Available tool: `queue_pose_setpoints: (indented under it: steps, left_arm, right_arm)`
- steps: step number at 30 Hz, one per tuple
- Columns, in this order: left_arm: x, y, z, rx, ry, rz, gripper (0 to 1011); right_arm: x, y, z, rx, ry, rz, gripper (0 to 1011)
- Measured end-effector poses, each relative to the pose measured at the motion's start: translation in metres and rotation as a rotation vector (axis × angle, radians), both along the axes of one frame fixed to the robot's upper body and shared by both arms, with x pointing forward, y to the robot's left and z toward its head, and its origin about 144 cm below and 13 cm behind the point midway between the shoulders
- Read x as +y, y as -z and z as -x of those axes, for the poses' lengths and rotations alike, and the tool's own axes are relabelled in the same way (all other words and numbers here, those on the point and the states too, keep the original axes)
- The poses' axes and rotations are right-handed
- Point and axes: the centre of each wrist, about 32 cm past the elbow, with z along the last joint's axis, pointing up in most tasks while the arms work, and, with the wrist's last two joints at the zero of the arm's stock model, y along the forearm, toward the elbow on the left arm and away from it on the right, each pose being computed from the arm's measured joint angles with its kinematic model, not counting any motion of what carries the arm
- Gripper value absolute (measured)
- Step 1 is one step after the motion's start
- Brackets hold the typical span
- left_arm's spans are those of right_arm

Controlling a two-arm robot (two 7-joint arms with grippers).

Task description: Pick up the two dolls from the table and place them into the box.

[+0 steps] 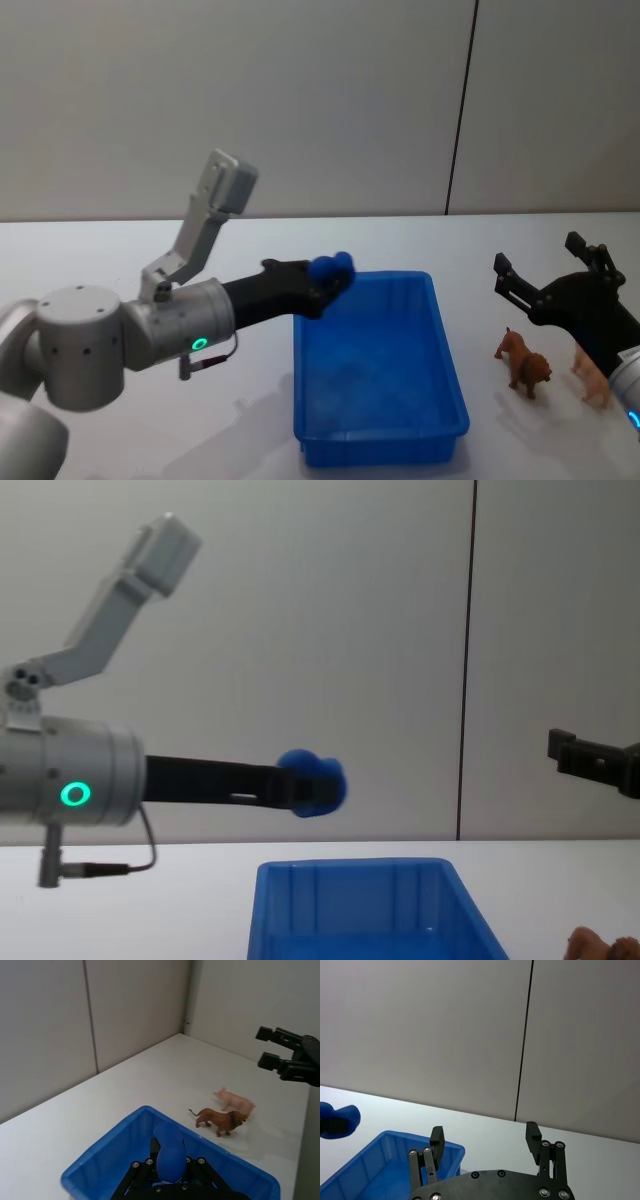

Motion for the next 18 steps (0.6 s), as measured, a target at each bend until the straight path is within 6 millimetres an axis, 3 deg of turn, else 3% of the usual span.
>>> queue_pose_setpoints:
  steps: [4, 12, 16, 18]
  left_arm:
    - [-0.006, -0.001, -0.007, 0.008, 0.049, 0.003, 164]
    - [-0.014, -0.003, -0.016, 0.021, 0.112, 0.004, 397]
    - [-0.018, -0.004, -0.019, 0.026, 0.137, 0.005, 563]
    - [-0.018, -0.004, -0.020, 0.027, 0.142, 0.005, 584]
  right_arm:
    - [0.000, 0.000, 0.000, 0.000, 0.000, 0.000, 1001]
    - [0.000, 0.000, 0.000, 0.000, 0.000, 0.000, 1001]
    - [0.000, 0.000, 0.000, 0.000, 0.000, 0.000, 1001]
    - [0.000, 0.000, 0.000, 0.000, 0.000, 0.000, 1001]
